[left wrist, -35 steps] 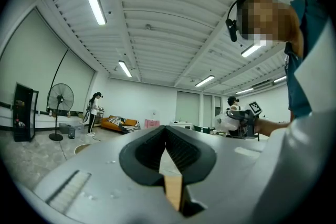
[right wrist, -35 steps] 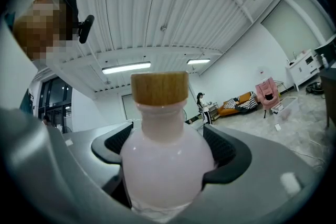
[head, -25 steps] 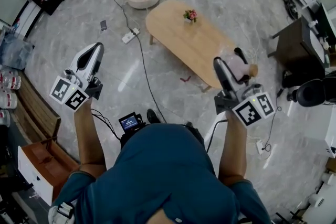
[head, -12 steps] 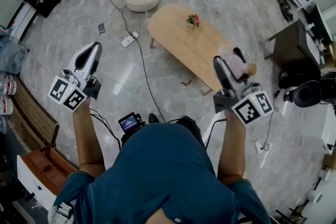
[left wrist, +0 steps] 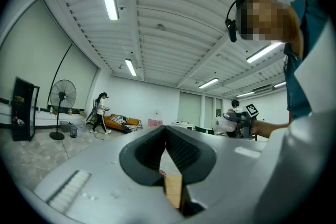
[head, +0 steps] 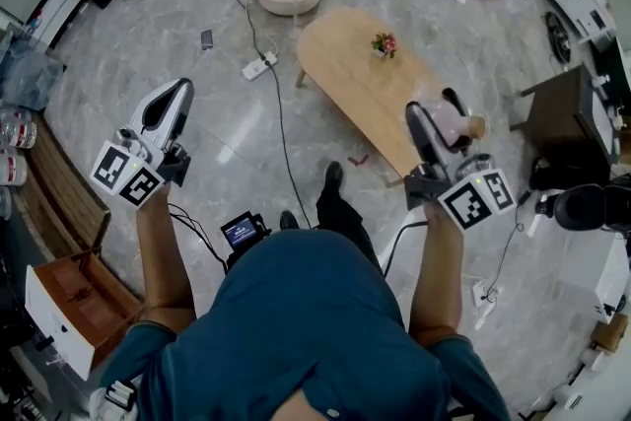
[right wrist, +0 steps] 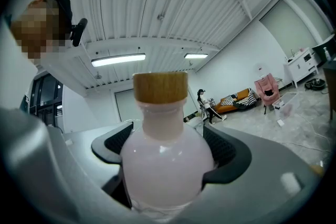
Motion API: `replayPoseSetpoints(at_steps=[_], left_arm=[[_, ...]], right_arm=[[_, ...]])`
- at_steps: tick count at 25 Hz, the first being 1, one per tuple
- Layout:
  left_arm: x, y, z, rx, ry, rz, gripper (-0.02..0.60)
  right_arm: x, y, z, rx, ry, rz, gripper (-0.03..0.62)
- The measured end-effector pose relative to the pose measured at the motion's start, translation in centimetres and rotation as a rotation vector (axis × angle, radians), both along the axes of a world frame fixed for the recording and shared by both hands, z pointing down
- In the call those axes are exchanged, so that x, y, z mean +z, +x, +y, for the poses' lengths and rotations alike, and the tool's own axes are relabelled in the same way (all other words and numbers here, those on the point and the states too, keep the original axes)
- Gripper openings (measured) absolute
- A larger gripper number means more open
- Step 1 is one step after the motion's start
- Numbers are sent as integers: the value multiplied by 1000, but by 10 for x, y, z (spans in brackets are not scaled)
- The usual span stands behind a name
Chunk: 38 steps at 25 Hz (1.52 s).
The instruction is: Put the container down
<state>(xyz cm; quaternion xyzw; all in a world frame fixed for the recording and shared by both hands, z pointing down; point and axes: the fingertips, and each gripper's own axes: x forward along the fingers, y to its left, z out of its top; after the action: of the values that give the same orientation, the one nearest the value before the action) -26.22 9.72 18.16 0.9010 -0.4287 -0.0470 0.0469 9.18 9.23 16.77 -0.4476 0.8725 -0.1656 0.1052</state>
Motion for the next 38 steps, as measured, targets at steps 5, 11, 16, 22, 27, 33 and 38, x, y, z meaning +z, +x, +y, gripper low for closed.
replayPoseSetpoints(at_steps=[5, 11, 16, 22, 27, 33, 38], left_arm=[[-3, -5, -28, -66, -12, -16, -3], [-3, 9, -78, -124, -12, -13, -3], [0, 31, -119, -161, -17, -11, -3], [-2, 45, -151, -217, -20, -18, -3], [0, 53, -166, -252, -20, -25, -3], [4, 54, -188, -266, -35, -22, -3], [16, 49, -207, -247, -51, -14, -3]], right_arm=[[6, -4, -54, -58, -11, -14, 414], [20, 4, -123, -121, -32, -10, 414], [32, 18, -181, -165, -52, -6, 414], [41, 30, -232, -215, -67, -8, 414], [52, 34, -260, -249, -79, -9, 415], [61, 34, -289, -254, -97, -9, 414], [73, 28, -306, -238, -111, 3, 414]])
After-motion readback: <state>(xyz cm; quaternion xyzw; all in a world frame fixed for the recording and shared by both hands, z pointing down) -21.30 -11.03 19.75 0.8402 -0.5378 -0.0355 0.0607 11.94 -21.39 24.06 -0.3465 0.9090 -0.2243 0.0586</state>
